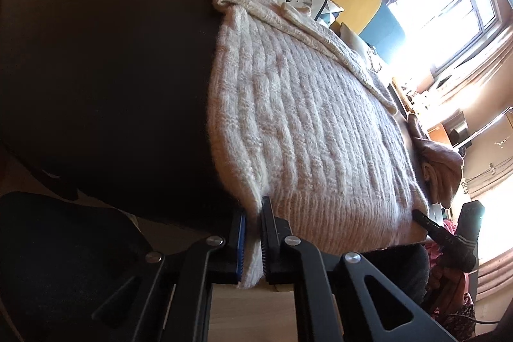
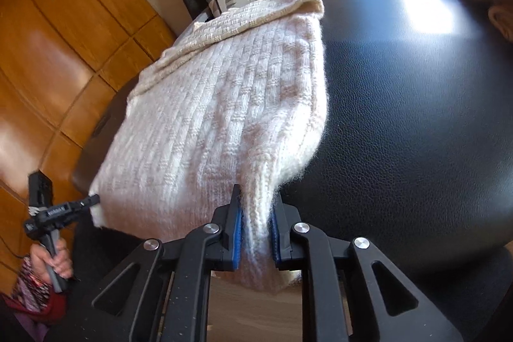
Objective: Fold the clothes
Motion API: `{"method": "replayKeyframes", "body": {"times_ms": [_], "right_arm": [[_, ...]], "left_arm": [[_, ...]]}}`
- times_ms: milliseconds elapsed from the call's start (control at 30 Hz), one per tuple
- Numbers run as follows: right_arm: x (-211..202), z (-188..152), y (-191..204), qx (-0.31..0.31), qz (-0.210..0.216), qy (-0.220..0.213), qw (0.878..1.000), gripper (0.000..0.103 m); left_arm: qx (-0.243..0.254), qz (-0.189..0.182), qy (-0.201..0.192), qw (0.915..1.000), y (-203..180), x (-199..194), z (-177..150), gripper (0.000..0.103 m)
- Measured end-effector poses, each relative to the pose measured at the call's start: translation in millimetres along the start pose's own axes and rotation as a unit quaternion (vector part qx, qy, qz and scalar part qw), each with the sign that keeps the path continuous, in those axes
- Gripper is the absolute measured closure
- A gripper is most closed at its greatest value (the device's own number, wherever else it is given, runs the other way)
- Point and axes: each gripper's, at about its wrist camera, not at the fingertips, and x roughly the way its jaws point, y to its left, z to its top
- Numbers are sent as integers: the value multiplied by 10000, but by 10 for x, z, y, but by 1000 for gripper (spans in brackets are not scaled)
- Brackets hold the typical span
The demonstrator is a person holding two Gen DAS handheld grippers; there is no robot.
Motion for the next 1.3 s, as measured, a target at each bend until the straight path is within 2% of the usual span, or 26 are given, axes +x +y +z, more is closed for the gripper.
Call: {"method": "replayKeyframes", "body": {"times_ms": [167, 433, 600, 767, 967, 1067, 1100, 1233, 1300], "right_arm": [[-135, 33, -1, 254, 401, -159, 9987, 88], [-360, 123, 129, 195, 1071, -223, 9938, 89], [-480, 148, 159, 38, 1256, -34, 9921, 89], [-669, 124, 59, 303, 1567, 11, 9872, 89], [-880, 88, -15, 540, 1823, 14, 9818, 89], [-1048, 65, 49, 434, 2017, 46, 9785, 89], [-1124, 79, 76, 351, 2099, 23, 9771, 95], [-1356, 249, 165, 5, 2238, -137, 9745, 95], [-1324, 366, 139, 49, 2241, -178, 9744, 95]], "left_arm": [[-196, -754, -233, 9967, -25, -181, 83, 98], [-262, -1286, -504, 9901, -57, -435, 151, 98], [-366, -1756, -594, 9820, -46, -556, 120, 98], [-393, -2063, -608, 9758, -39, -661, 104, 98], [-233, -2216, -690, 9724, -97, -872, 4, 98], [-38, -2270, -734, 9711, -192, -1026, -62, 98], [36, -2289, -754, 9705, -231, -1086, -86, 98], [-1, -2577, -811, 9628, -281, -1232, -42, 98], [-27, -2726, -838, 9585, -303, -1302, -17, 98]]}}
